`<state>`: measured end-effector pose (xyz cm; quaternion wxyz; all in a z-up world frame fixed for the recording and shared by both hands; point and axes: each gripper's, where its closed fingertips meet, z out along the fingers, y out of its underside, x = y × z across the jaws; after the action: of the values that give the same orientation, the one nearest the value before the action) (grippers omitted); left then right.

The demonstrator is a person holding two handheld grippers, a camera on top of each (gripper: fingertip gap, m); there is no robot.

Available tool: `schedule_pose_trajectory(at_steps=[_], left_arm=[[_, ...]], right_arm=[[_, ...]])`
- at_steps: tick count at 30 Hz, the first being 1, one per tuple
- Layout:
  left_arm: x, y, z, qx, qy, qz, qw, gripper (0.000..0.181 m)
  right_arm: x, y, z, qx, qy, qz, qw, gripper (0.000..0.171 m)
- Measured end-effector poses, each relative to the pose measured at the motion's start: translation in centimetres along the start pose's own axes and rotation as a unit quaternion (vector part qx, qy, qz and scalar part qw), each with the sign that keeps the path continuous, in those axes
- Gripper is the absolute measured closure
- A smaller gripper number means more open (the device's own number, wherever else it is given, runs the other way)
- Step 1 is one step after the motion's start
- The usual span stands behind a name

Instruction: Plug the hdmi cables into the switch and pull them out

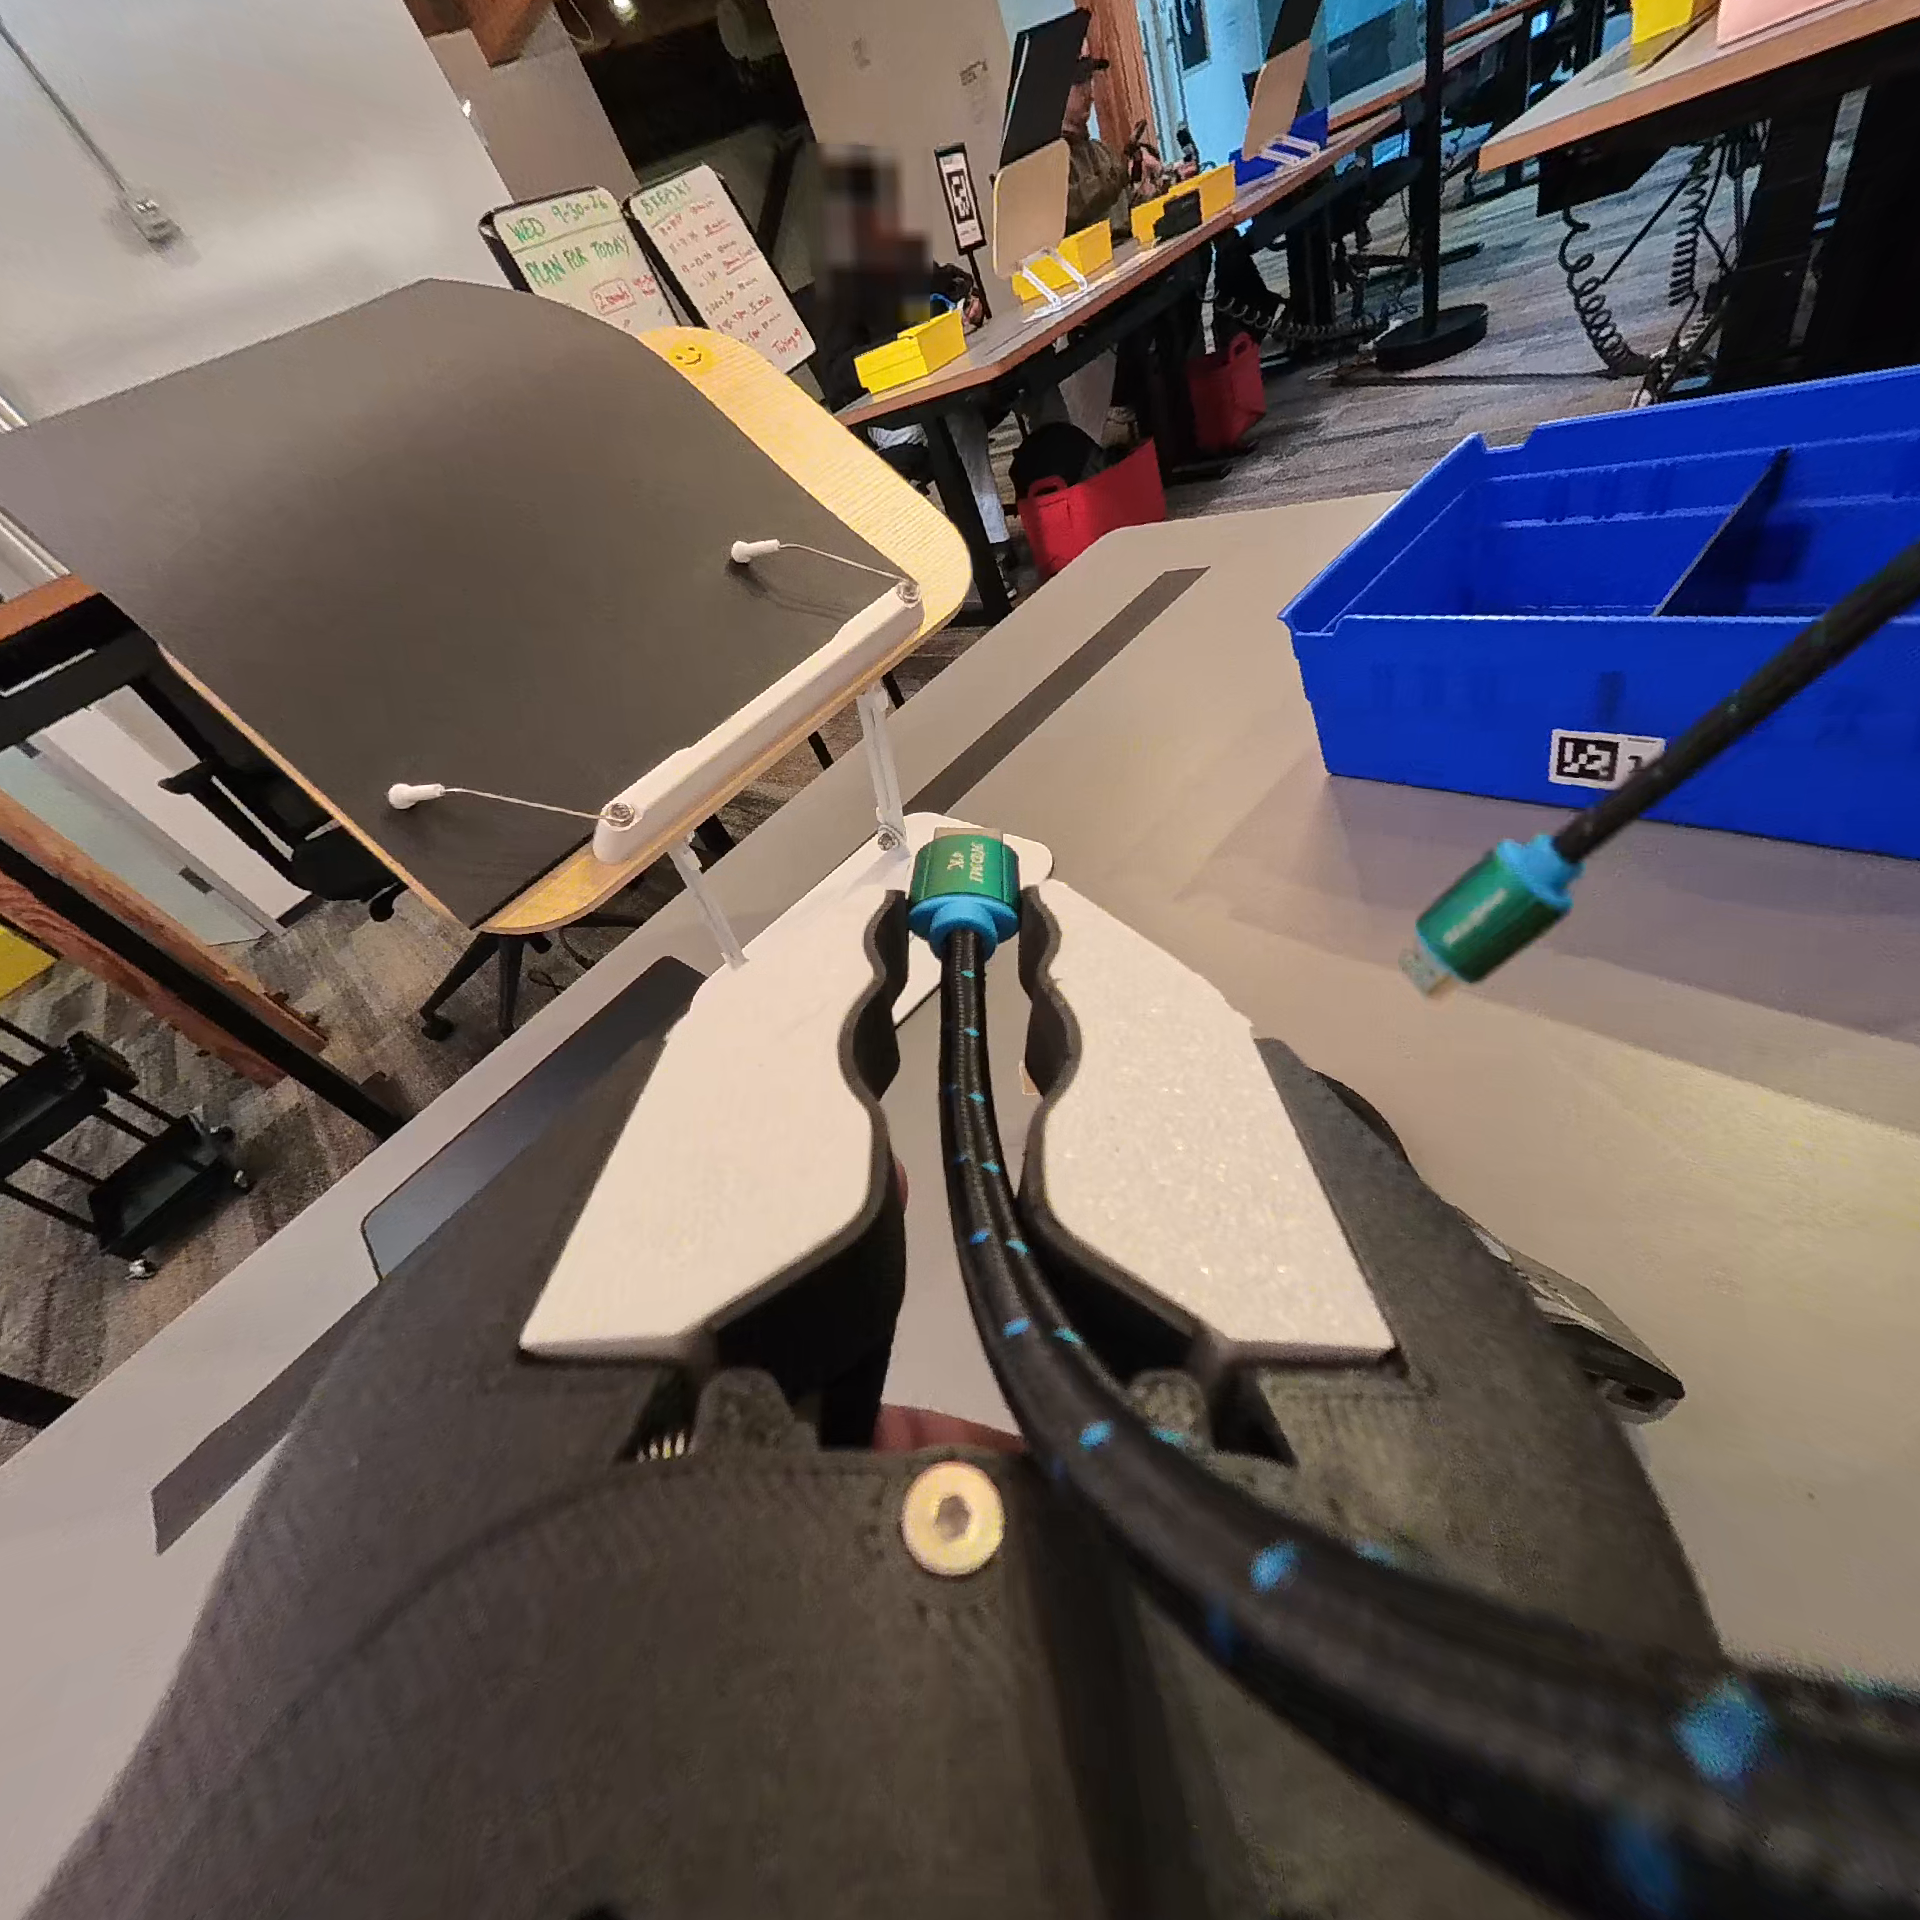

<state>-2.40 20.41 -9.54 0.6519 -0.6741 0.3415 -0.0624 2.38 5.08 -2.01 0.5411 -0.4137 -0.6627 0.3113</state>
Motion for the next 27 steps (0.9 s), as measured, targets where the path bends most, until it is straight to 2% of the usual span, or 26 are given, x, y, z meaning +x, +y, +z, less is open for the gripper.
schedule_pose_trajectory(at_steps=[5, 9, 10, 13, 14, 18, 27], left_arm=[[0.0, 0.3, 0.1, -0.006, -0.002, 0.001, 1.0, 0.161], [0.2, 0.4, 0.3, -0.01, -0.002, 0.007, 1.0, 0.161], [0.2, 0.3, 0.3, -0.01, -0.002, 0.006, 1.0, 0.161], [0.3, 0.2, 0.3, -0.009, -0.002, 0.002, 1.0, 0.161], [0.2, 0.3, 0.3, -0.008, -0.003, -0.005, 1.0, 0.161], [0.0, 0.0, 0.3, -0.001, 0.006, -0.058, 0.998, 0.162], [-0.1, -1.3, -0.1, 0.037, 0.037, -0.207, 0.977, 0.162]], right_arm=[[0.8, -1.5, -1.1, 0.02, 0.031, -0.012, 0.999, 0.15], [1.6, 0.3, -0.4, -0.053, 0.079, -0.064, 0.993, 0.145], [1.6, 0.9, -0.1, -0.07, 0.082, -0.074, 0.991, 0.145], [1.6, 2.0, 0.6, -0.096, 0.091, -0.091, 0.987, 0.167], [1.6, 2.1, 0.7, -0.098, 0.096, -0.095, 0.986, 0.167], [1.9, 2.2, 1.1, -0.105, 0.119, -0.116, 0.981, 0.167], [2.1, 2.6, 2.7, -0.065, 0.141, -0.094, 0.983, 0.167]])
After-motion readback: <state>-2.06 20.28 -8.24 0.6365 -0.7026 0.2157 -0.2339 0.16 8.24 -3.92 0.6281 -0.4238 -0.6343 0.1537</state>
